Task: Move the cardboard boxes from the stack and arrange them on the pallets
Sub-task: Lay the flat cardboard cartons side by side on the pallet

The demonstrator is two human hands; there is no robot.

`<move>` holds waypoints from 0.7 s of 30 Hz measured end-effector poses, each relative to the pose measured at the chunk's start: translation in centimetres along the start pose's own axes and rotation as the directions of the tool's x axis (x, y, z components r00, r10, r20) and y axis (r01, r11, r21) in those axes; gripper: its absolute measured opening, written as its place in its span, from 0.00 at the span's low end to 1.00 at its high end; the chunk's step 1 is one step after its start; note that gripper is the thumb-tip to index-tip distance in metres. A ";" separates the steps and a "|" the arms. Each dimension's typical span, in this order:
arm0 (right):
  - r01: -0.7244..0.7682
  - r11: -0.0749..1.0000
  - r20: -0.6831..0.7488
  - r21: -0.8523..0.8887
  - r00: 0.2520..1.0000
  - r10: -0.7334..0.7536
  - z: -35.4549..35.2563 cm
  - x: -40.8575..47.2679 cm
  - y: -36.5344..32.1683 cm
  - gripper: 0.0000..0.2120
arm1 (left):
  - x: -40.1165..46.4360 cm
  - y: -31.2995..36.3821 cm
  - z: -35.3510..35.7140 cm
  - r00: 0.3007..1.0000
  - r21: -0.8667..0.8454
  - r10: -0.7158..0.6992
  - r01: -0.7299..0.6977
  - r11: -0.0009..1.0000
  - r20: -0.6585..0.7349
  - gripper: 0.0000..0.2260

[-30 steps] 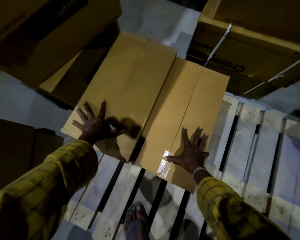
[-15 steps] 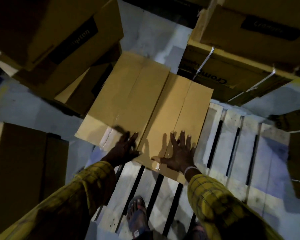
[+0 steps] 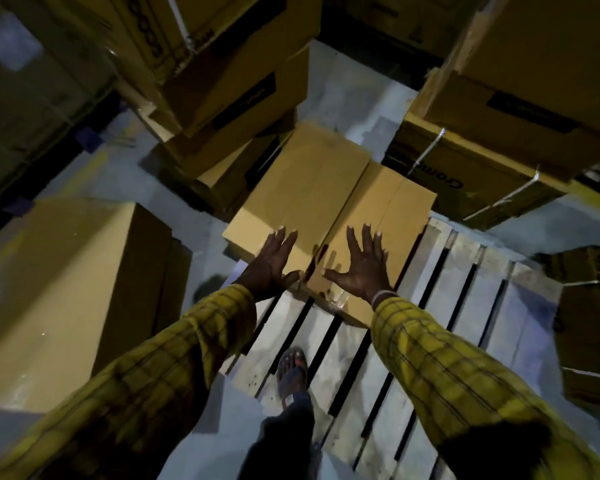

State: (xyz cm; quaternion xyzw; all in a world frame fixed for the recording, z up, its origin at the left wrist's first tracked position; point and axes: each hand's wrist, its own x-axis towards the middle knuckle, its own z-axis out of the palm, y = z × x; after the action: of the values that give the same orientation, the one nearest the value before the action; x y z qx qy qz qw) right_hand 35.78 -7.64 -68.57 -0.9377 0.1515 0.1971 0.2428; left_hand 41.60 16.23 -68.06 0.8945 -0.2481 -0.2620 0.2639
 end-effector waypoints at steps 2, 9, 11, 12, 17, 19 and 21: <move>0.027 1.000 -0.025 0.008 0.999 -0.027 0.2 -1.4 -1.0 0.55 | -2.3 0.2 -0.5 0.999 -0.008 0.002 -0.002 1.000 -0.034 0.40; 0.120 0.991 -0.104 0.053 0.988 -0.114 1.9 -8.5 -5.3 0.53 | -12.1 -0.4 0.0 0.992 -0.078 -0.018 0.008 0.997 -0.127 0.40; 0.145 0.987 -0.107 0.073 0.985 -0.137 2.7 -10.1 -7.1 0.52 | -14.7 -1.2 0.0 0.991 -0.089 -0.017 0.005 0.996 -0.131 0.41; 0.162 0.984 -0.111 0.081 0.982 -0.152 3.2 -10.8 -8.1 0.53 | -15.8 -1.8 -0.2 0.989 -0.084 -0.011 -0.001 0.996 -0.147 0.43; 0.285 0.952 -0.105 0.108 0.956 -0.274 7.7 -11.7 -14.9 0.53 | -20.4 -6.4 -2.4 0.963 -0.167 -0.100 0.059 0.984 -0.250 0.40; 0.320 0.939 -0.096 0.127 0.946 -0.309 10.4 -11.2 -18.7 0.53 | -21.9 -9.5 -3.3 0.949 -0.173 -0.133 0.085 0.981 -0.287 0.40; 0.357 0.925 -0.087 0.132 0.933 -0.348 13.5 -10.3 -23.0 0.52 | -23.2 -13.4 -4.3 0.926 -0.179 -0.188 0.135 0.975 -0.326 0.40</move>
State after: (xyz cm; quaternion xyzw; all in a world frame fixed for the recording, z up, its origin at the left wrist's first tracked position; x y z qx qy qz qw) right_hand 31.45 20.49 -65.78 -0.9351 0.0017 0.1095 0.3371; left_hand 31.09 41.12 -65.24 0.9207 -0.1031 -0.1424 0.3484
